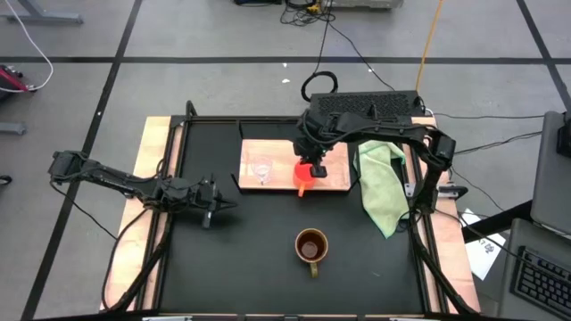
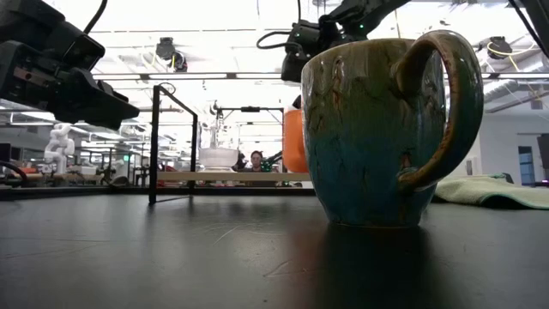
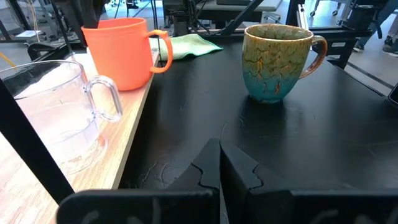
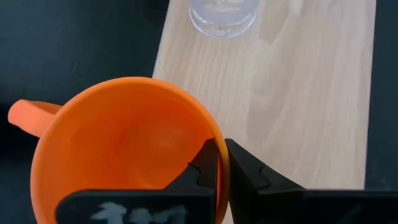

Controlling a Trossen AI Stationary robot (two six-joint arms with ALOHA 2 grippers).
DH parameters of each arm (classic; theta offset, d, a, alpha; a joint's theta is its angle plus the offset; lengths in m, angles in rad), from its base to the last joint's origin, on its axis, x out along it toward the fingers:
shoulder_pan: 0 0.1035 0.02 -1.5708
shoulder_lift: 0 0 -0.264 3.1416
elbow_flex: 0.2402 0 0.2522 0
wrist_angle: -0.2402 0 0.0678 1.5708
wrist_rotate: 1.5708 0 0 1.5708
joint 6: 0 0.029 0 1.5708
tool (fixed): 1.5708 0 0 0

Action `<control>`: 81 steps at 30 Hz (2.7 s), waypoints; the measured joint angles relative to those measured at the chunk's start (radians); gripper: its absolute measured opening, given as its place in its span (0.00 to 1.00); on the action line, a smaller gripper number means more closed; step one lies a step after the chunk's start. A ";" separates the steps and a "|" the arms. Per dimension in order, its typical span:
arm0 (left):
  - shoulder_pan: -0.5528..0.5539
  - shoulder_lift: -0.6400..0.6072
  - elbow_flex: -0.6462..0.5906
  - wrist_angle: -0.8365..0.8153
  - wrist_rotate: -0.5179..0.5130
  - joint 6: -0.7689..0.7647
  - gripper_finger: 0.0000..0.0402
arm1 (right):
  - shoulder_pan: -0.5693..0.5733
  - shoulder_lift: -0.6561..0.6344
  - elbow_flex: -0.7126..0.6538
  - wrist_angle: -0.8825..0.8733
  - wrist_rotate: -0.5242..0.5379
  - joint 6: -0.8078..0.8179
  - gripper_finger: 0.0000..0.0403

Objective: Stack small to large cups/mugs on shelf
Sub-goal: Put the orange mug on the shelf

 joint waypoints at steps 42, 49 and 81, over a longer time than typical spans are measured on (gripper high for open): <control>0.000 0.000 0.000 -0.027 0.000 0.025 0.01 | 0.017 0.005 0.000 0.064 0.006 0.001 0.22; 0.000 0.000 0.000 -0.027 0.000 0.022 0.01 | 0.027 -0.021 -0.002 0.128 0.017 -0.001 0.31; 0.000 0.000 0.000 -0.046 0.002 0.015 0.01 | 0.113 -0.218 -0.073 -0.140 0.389 0.312 0.00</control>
